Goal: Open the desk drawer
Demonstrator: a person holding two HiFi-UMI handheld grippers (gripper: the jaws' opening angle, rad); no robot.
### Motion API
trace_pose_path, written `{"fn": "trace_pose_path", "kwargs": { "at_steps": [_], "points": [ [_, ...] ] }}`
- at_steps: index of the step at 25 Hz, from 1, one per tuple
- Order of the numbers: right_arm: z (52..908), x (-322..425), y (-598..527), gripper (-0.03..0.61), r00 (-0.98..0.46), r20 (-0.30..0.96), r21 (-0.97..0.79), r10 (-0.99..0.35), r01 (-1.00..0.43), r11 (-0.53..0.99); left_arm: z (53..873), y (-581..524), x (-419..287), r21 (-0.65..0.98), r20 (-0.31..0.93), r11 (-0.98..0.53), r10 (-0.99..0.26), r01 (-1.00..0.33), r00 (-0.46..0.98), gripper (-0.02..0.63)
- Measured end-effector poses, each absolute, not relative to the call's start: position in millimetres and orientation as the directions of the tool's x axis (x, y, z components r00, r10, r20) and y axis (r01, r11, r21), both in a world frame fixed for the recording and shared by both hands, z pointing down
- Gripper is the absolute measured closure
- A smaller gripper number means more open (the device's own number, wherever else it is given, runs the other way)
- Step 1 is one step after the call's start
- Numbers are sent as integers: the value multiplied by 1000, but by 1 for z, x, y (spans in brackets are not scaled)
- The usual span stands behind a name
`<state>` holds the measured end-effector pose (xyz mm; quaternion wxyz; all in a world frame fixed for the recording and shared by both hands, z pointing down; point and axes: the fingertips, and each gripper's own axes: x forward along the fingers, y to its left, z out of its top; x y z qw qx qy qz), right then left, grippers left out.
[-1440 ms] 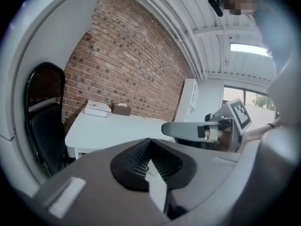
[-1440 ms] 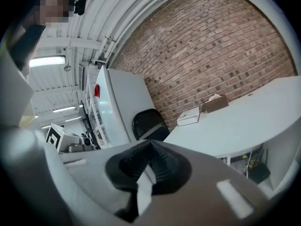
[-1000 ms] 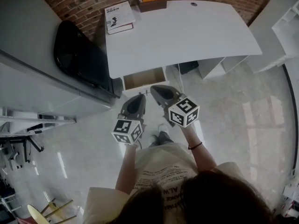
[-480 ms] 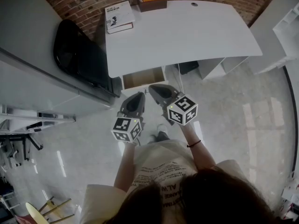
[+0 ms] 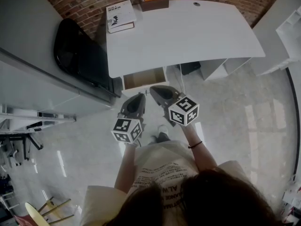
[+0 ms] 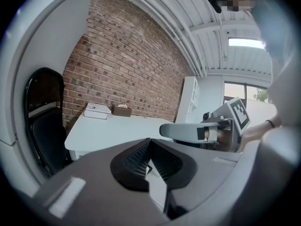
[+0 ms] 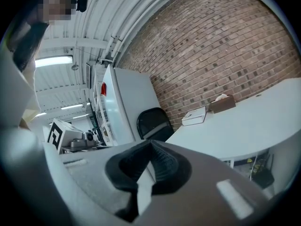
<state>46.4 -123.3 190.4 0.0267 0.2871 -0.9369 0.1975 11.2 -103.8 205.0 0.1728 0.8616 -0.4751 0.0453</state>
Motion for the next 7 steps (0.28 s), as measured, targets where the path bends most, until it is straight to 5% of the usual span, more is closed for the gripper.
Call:
{"fn": "trace_pose_path", "kwargs": {
  "at_steps": [7],
  "points": [
    [193,53,-126,576,-836,163,-365,-524,-545,755,207,-106,16,261,245,-485,-803,-835,543,615]
  ]
}}
